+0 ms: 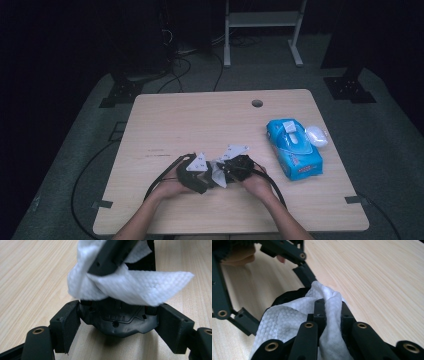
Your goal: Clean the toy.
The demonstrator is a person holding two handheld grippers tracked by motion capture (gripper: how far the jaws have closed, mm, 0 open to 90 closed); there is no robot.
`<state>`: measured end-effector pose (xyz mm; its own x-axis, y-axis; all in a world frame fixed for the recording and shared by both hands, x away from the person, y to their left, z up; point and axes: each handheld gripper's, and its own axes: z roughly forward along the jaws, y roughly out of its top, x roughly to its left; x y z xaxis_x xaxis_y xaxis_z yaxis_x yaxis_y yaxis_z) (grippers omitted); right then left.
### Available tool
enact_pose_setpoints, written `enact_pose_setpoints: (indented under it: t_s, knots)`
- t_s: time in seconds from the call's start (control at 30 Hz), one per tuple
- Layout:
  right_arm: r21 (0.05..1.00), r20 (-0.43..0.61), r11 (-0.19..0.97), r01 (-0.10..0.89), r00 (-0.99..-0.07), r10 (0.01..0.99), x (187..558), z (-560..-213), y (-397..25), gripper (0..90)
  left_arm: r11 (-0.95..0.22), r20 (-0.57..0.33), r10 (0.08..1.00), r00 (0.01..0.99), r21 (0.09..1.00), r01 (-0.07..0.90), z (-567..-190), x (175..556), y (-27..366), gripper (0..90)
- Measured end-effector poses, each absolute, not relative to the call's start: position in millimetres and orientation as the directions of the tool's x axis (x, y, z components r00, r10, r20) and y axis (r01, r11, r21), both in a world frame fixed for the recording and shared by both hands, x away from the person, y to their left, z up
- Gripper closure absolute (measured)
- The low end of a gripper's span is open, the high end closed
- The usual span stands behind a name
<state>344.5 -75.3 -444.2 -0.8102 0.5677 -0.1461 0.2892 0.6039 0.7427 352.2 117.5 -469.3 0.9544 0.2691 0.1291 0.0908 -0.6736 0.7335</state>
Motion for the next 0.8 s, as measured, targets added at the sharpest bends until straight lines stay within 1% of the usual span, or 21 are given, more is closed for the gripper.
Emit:
enact_pose_setpoints:
  t_s: [0.1, 0.17, 0.3, 0.5, 0.57, 0.6, 0.67, 0.8]
  knots:
    - [0.737, -0.163, 0.615, 0.281, -0.809, 0.565, 344.3, -443.7, -76.0, 80.3, -0.675, 0.131, 0.269, 0.954, 0.732, 0.090, -469.2, 352.2, 117.5, 24.1]
    - [0.736, -0.168, 0.610, 0.295, -0.793, 0.586, 346.6, -443.3, -82.8, 80.3, -0.672, 0.126, 0.270, 0.955, 0.735, 0.093, -469.4, 352.2, 117.6, 24.1]
    - [0.738, -0.147, 0.596, 0.315, -0.787, 0.599, 347.8, -442.9, -92.1, 80.3, -0.672, 0.128, 0.267, 0.955, 0.735, 0.089, -469.6, 352.6, 117.5, 24.1]
    - [0.744, -0.119, 0.603, 0.287, -0.832, 0.542, 339.8, -444.7, -72.4, 80.3, -0.676, 0.131, 0.268, 0.954, 0.732, 0.089, -469.4, 352.1, 117.2, 24.1]
    - [0.743, -0.124, 0.611, 0.273, -0.841, 0.526, 336.6, -445.2, -64.9, 80.2, -0.677, 0.134, 0.268, 0.954, 0.731, 0.087, -469.4, 351.9, 117.0, 24.1]
    - [0.749, -0.108, 0.605, 0.271, -0.850, 0.515, 335.3, -445.4, -61.3, 80.2, -0.675, 0.131, 0.270, 0.954, 0.732, 0.090, -469.4, 351.9, 117.1, 24.1]
    - [0.754, -0.071, 0.597, 0.274, -0.869, 0.489, 332.2, -447.1, -56.5, 80.1, -0.677, 0.137, 0.267, 0.954, 0.731, 0.085, -469.6, 351.6, 117.0, 24.1]
    - [0.751, -0.069, 0.608, 0.257, -0.885, 0.459, 326.7, -447.4, -55.5, 80.1, -0.683, 0.142, 0.263, 0.954, 0.726, 0.080, -469.1, 351.0, 117.6, 24.1]
